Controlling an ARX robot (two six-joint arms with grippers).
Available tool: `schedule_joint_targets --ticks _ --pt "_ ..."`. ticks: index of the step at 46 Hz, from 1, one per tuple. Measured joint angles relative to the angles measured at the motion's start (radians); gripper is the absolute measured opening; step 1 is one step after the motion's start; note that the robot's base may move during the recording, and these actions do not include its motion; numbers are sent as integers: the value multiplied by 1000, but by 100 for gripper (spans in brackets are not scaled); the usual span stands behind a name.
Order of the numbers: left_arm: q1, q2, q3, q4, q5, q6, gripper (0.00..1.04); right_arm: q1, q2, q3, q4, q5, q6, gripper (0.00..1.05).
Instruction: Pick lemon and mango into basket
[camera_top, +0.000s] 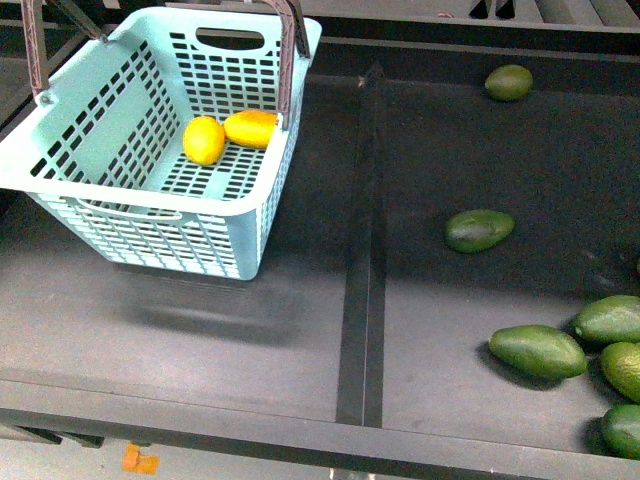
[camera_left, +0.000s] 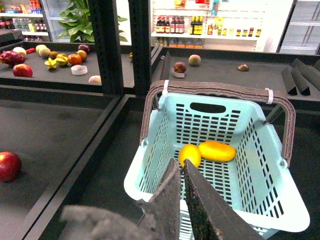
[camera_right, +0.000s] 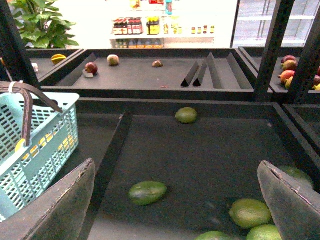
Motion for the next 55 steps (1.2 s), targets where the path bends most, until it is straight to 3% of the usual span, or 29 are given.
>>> schedule_joint_targets --ticks 23,55 --pt "0 -468 -36 -407 0 1 4 0 0 0 0 0 0 96" --pt "0 -766 -36 -700 0 1 4 0 0 0 0 0 0 96"
